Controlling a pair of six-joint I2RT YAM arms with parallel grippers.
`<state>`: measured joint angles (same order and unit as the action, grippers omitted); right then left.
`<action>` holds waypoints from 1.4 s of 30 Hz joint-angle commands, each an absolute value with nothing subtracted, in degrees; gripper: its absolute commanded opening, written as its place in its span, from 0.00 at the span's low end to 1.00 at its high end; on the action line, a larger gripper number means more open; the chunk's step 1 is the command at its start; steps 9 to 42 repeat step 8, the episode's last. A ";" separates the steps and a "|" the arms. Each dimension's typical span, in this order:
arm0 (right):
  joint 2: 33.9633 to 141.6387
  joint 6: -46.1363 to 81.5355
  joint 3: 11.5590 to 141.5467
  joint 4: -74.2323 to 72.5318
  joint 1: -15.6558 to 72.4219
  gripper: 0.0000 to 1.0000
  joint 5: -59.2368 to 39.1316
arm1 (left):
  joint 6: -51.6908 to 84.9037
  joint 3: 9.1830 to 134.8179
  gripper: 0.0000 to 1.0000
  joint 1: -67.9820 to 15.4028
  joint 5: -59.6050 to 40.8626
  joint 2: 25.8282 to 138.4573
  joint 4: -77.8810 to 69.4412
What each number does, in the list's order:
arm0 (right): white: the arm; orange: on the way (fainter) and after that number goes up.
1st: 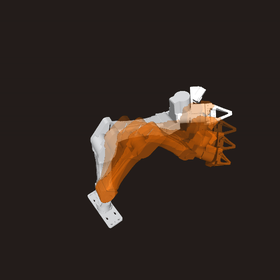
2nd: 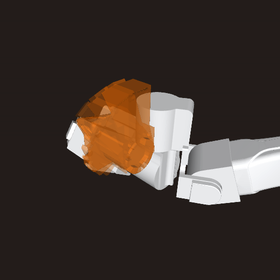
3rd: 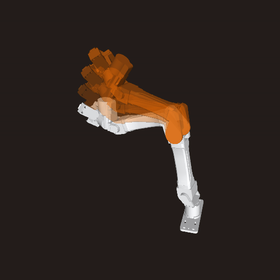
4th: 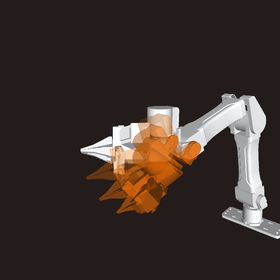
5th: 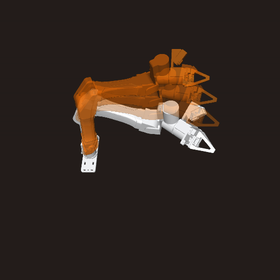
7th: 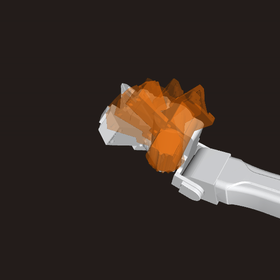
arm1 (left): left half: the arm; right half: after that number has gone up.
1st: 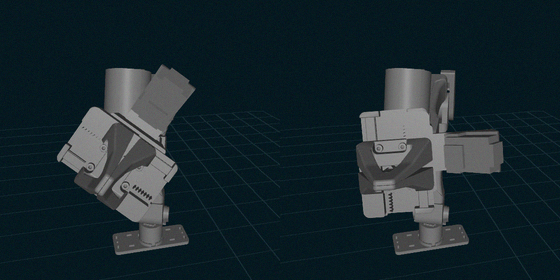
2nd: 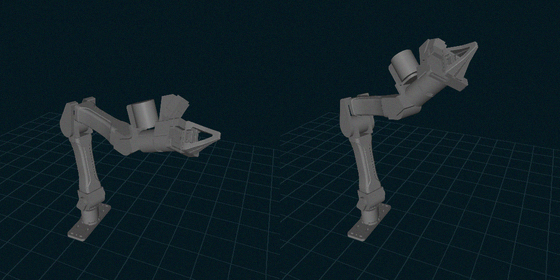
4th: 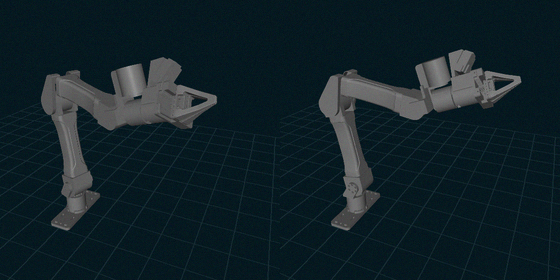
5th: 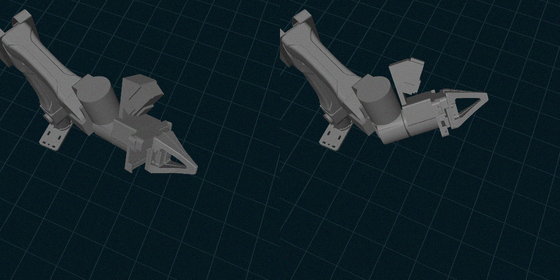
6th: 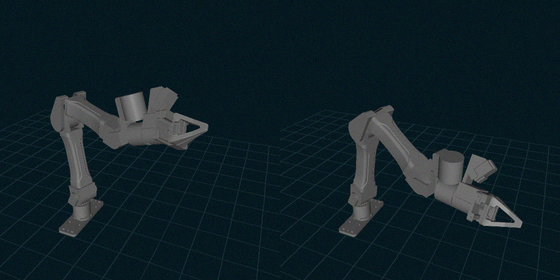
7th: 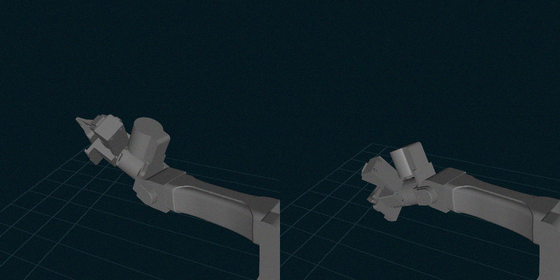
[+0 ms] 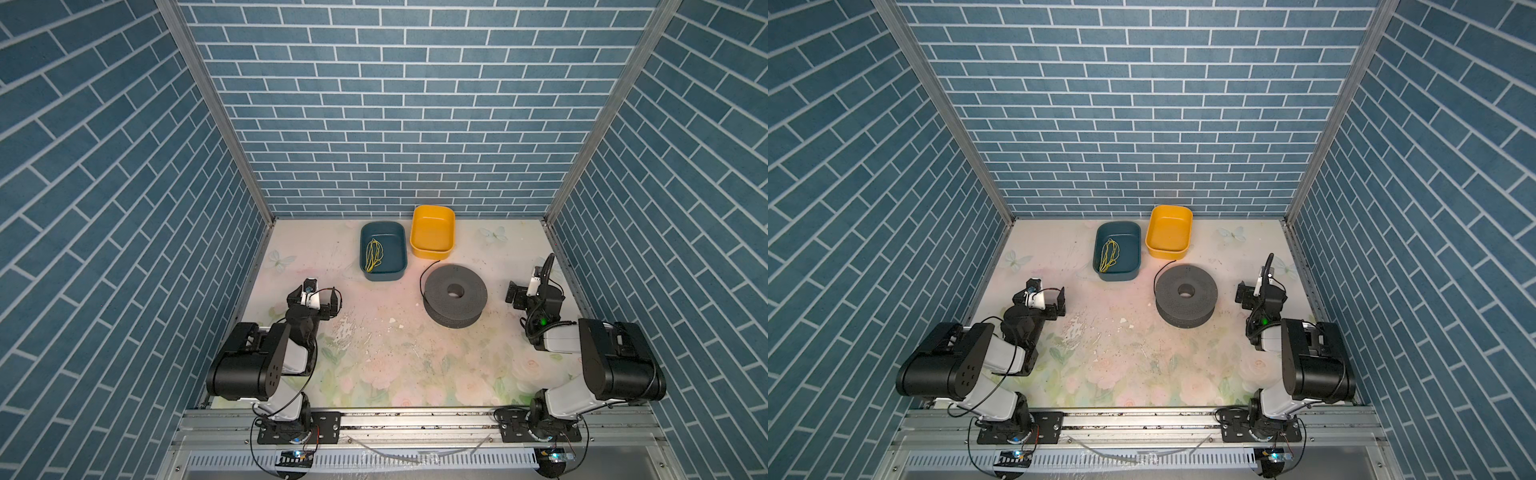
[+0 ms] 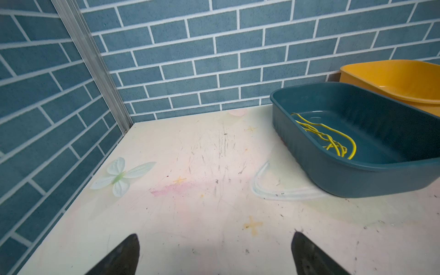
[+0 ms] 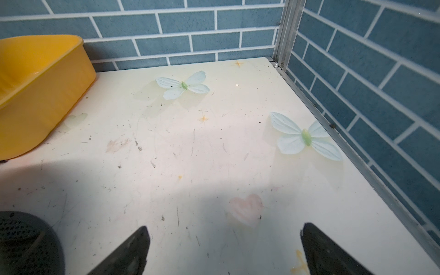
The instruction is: Wrap the cables
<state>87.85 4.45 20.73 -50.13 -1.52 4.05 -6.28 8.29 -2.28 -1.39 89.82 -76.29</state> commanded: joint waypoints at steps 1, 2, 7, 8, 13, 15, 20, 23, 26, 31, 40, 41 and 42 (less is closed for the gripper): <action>88.32 2.37 22.35 -50.03 -1.63 0.99 3.70 | -7.25 7.25 1.00 -2.29 -2.86 90.16 -79.86; 88.36 2.41 22.42 -49.96 -1.59 0.99 3.69 | -7.50 6.97 1.00 -2.29 -3.22 90.34 -80.42; 88.12 2.98 22.09 -50.27 -1.93 0.99 4.08 | -7.65 7.28 1.00 -2.29 -4.05 90.73 -80.64; 88.24 2.91 22.13 -50.37 -1.98 0.99 4.05 | -7.73 7.60 1.00 -2.29 -4.50 90.96 -80.57; 88.24 2.91 22.13 -50.37 -1.98 0.99 4.05 | -7.73 7.60 1.00 -2.29 -4.50 90.96 -80.57; 88.24 2.91 22.13 -50.37 -1.98 0.99 4.05 | -7.73 7.60 1.00 -2.29 -4.50 90.96 -80.57; 88.24 2.91 22.13 -50.37 -1.98 0.99 4.05 | -7.73 7.60 1.00 -2.29 -4.50 90.96 -80.57; 88.24 2.91 22.13 -50.37 -1.98 0.99 4.05 | -7.73 7.60 1.00 -2.29 -4.50 90.96 -80.57; 88.24 2.91 22.13 -50.37 -1.98 0.99 4.05 | -7.73 7.60 1.00 -2.29 -4.50 90.96 -80.57; 88.24 2.91 22.13 -50.37 -1.98 0.99 4.05 | -7.73 7.60 1.00 -2.29 -4.50 90.96 -80.57; 88.24 2.91 22.13 -50.37 -1.98 0.99 4.05 | -7.73 7.60 1.00 -2.29 -4.50 90.96 -80.57; 88.24 2.91 22.13 -50.37 -1.98 0.99 4.05 | -7.73 7.60 1.00 -2.29 -4.50 90.96 -80.57; 88.24 2.91 22.13 -50.37 -1.98 0.99 4.05 | -7.73 7.60 1.00 -2.29 -4.50 90.96 -80.57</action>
